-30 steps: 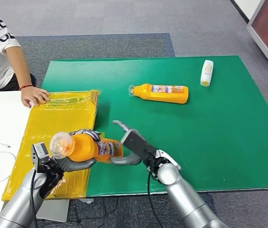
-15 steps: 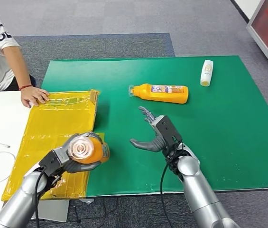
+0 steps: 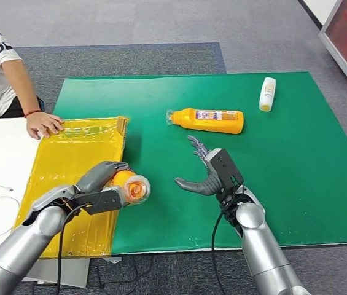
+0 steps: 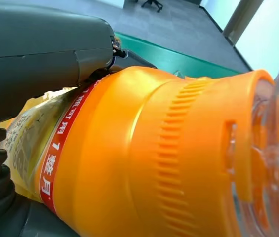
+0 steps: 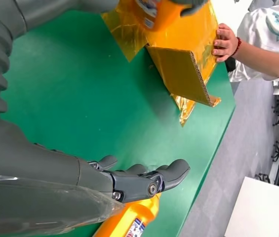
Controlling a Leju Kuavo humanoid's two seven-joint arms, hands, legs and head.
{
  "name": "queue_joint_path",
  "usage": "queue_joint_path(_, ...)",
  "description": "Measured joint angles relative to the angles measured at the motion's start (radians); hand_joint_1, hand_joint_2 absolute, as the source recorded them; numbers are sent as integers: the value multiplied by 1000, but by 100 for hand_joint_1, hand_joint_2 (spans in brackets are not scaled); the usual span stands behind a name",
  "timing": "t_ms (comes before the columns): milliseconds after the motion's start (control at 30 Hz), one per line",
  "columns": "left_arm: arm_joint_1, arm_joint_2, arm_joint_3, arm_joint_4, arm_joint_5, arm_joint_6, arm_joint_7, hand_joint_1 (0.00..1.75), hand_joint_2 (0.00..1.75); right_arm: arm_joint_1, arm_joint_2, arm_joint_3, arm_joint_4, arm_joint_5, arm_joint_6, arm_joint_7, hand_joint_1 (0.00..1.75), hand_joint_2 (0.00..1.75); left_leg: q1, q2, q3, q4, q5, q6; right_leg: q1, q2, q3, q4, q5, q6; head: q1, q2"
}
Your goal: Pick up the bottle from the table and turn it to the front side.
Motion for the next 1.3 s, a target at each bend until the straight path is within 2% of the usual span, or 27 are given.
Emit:
queue_joint_path(367,-265,70,-221,129,-38,-202,57,175,175,-8,0,0,8,-1,11,-4,0,175,0,0,0,0,0,0,0,0,0,0,0,0,0,0)
queue_joint_path(567,-393,90,-341,218,31,-290,59,175,175,-26,6,4,23,0,21,-5,0,175,0,0,-1,0,0,0,0,0,0,1,0,0,0,0)
queue_joint_path(700,-446,94,-402,279,82,-323,59,175,175,-36,11,11,35,1,25,-7,0,175,0,0,-1,0,0,0,0,0,0,1,0,0,0,0)
queue_joint_path(900,-499,84,-454,389,141,-307,97,175,175,-42,22,18,48,9,27,-8,0,175,0,0,-1,0,0,0,0,0,0,1,0,0,0,0)
queue_joint_path(1100,-523,42,-455,520,167,-234,157,175,175,-43,32,26,49,27,27,-3,0,175,0,0,-1,0,2,-1,0,0,0,1,2,-1,0,0)
queue_joint_path(1300,-527,0,-444,620,165,-194,171,175,175,-43,38,29,49,41,25,3,0,175,0,0,-1,0,4,-1,0,0,0,1,4,-1,0,0)
